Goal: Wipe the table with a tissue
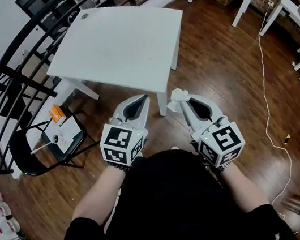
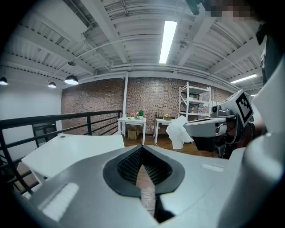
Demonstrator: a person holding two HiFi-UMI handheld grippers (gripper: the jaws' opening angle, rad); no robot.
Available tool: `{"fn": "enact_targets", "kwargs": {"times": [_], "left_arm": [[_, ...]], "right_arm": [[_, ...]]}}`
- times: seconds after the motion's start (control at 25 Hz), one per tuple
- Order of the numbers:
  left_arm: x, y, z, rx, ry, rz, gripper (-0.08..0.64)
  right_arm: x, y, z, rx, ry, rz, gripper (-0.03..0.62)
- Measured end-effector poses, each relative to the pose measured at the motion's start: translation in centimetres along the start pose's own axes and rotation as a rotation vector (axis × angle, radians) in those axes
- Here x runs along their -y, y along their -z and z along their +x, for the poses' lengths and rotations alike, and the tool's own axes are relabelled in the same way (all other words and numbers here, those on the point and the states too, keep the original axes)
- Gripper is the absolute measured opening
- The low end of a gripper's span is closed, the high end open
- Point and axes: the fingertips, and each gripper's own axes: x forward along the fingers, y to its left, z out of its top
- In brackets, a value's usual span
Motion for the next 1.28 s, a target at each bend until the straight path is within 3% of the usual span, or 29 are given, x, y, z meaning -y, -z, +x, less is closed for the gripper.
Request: {"fn": "enact_targets", "kwargs": {"times": [0.6, 1.28], "left_arm": [[0.5, -0.7, 2.7, -0.011, 0.011, 0.017, 0.009], [-6.8, 1.6, 10.1, -0.074, 0.055, -0.062, 0.009]], "right_arm": [[2.9, -0.3, -0.4, 0.008, 0.015, 0.008, 0.012], [7.5, 1.4, 9.0, -0.117, 0.035, 0.040, 0.012]]}}
